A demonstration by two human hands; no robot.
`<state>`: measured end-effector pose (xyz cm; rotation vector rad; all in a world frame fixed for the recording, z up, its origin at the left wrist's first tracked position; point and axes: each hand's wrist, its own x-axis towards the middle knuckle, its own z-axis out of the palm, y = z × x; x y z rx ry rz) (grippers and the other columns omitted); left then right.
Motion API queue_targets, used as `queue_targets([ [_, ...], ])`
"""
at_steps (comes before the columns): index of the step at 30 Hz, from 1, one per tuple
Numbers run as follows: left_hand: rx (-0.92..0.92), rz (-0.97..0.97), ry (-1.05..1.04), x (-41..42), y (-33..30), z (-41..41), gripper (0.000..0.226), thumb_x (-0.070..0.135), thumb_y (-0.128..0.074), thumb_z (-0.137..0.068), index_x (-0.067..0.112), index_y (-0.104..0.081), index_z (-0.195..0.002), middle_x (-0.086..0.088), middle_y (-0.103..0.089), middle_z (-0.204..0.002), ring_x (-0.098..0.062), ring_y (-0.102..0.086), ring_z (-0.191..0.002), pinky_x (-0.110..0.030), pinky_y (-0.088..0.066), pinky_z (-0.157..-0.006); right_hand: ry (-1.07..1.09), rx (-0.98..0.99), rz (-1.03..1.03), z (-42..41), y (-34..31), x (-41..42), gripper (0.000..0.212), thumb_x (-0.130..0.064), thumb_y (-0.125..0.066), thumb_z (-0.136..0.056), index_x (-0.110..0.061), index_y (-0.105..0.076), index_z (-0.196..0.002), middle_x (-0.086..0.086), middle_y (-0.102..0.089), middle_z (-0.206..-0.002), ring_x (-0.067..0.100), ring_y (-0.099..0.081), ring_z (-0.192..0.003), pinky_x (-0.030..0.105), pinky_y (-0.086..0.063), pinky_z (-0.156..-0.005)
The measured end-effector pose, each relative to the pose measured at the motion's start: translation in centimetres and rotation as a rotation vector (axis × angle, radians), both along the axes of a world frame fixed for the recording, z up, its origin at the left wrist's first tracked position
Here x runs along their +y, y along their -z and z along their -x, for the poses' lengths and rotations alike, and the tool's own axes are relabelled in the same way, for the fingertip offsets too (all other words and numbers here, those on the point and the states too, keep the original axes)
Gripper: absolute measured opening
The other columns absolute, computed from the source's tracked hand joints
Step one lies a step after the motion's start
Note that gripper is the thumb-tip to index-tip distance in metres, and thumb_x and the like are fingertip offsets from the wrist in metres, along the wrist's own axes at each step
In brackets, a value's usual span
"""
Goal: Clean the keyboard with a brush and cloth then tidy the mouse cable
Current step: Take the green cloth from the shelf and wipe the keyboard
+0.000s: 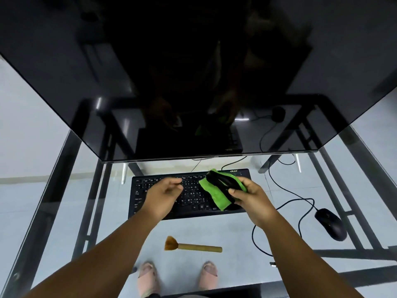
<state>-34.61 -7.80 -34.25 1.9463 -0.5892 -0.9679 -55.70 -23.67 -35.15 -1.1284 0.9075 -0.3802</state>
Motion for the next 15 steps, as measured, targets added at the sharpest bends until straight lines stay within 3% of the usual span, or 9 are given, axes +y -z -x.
queue_targets([
  [4, 0.250, 0.026, 0.019, -1.8, -1.7, 0.6, 0.036, 0.023, -0.068, -0.088, 0.021, -0.057, -0.123, 0.007, -0.070, -0.104, -0.008, -0.064, -0.100, -0.022, -0.047, -0.082, 0.007, -0.092, -0.119, -1.4, -1.0, 1.1, 0.021, 0.003, -0.054, -0.090, -0.004, -0.065, -0.107, 0.011, -0.070, -0.099, 0.025, -0.065, -0.094, 0.038, -0.052, -0.079],
  [6, 0.367, 0.015, 0.003, -2.0, -1.9, 0.7, 0.040, 0.024, -0.071, -0.086, 0.019, -0.056, -0.123, 0.002, -0.070, -0.106, -0.011, -0.065, -0.097, -0.024, -0.046, -0.079, 0.039, -0.147, -0.189, -2.1, -1.6, 1.6, 0.020, 0.001, -0.057, -0.085, -0.007, -0.069, -0.100, 0.010, -0.071, -0.096, 0.026, -0.064, -0.091, 0.043, -0.049, -0.085],
  [9, 0.512, 0.037, -0.018, -1.9, -1.9, 0.7, 0.032, 0.021, -0.073, -0.084, 0.013, -0.066, -0.114, 0.001, -0.072, -0.101, -0.011, -0.065, -0.087, -0.021, -0.045, -0.073, 0.081, -0.216, -0.283, -2.8, -2.1, 1.9, 0.031, -0.010, -0.061, -0.077, -0.006, -0.068, -0.106, 0.015, -0.070, -0.107, 0.028, -0.065, -0.100, 0.047, -0.046, -0.093],
  [12, 0.532, 0.087, -0.027, -1.7, -2.2, 0.5, 0.024, 0.016, -0.074, -0.082, 0.016, -0.072, -0.106, 0.000, -0.074, -0.098, -0.014, -0.064, -0.089, -0.028, -0.046, -0.080, 0.124, -0.214, -0.335, -3.2, -2.3, 2.2, 0.032, -0.016, -0.057, -0.082, -0.005, -0.066, -0.111, 0.015, -0.070, -0.111, 0.028, -0.066, -0.100, 0.044, -0.050, -0.089],
  [15, 0.456, 0.149, -0.052, -1.8, -3.2, -0.1, 0.023, 0.014, -0.071, -0.084, 0.014, -0.071, -0.107, -0.001, -0.074, -0.103, -0.019, -0.068, -0.100, -0.037, -0.047, -0.098, 0.133, -0.165, -0.348, -3.3, -2.2, 2.3, 0.045, -0.030, -0.056, -0.082, -0.006, -0.061, -0.120, 0.013, -0.066, -0.119, 0.031, -0.061, -0.109, 0.044, -0.047, -0.093],
])
